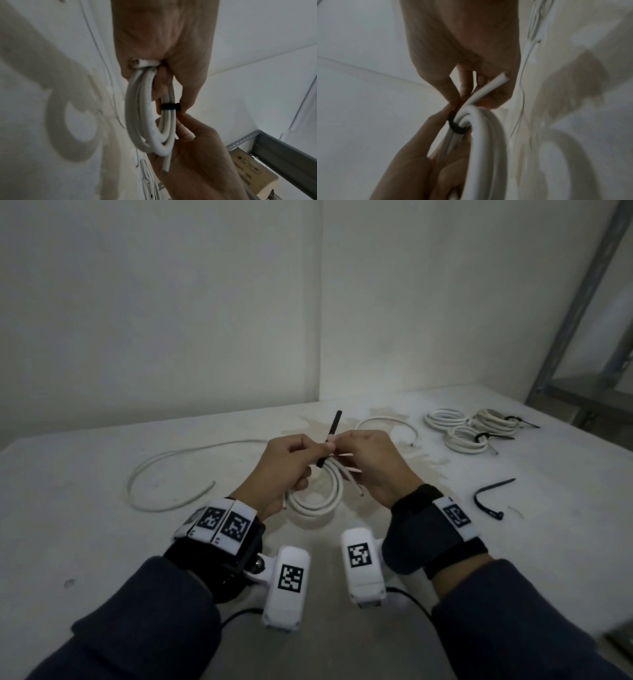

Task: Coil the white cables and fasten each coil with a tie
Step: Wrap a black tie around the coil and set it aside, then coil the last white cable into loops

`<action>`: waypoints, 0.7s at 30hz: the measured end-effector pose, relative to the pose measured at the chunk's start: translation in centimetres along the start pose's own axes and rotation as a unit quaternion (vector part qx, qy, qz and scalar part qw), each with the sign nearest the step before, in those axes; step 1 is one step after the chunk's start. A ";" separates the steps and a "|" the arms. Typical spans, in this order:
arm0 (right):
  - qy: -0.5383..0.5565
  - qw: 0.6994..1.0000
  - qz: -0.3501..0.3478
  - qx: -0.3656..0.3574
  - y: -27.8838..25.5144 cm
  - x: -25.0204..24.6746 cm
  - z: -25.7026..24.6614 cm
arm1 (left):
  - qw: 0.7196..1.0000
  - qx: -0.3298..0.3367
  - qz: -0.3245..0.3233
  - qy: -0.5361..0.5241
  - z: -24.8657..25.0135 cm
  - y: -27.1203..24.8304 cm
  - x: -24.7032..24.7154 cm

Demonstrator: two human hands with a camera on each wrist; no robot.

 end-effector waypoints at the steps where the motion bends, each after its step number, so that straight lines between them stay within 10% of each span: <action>1: 0.002 1.000 -0.021 0.006 0.0 -0.7 -0.4 | 1.000 0.001 -0.001 -0.003 0.3 0.4 0.6; 8: -0.051 0.997 -0.049 -0.005 1.0 -5.9 -1.4 | 0.993 -0.035 0.098 -0.056 0.0 5.2 3.8; 16: -0.144 0.981 0.127 -0.002 6.3 -12.7 -0.3 | 0.994 -0.036 0.062 0.087 -1.1 10.7 9.2; 18: -0.163 0.967 0.198 -0.002 8.0 -16.0 -0.7 | 0.961 -0.038 0.008 0.273 -2.2 12.4 8.9; 21: -0.168 0.945 0.281 -0.014 9.6 -20.5 -1.5 | 0.835 -0.060 -0.044 0.545 -4.2 13.5 7.0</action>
Point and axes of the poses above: each hand's wrist, its own y-axis towards the middle knuckle, its own x-axis out of the palm, z = x × y, the point moved 7 cm from there along y, towards the middle knuckle, and after that the axes turned 7 degrees about y, right-handed, at the moved point
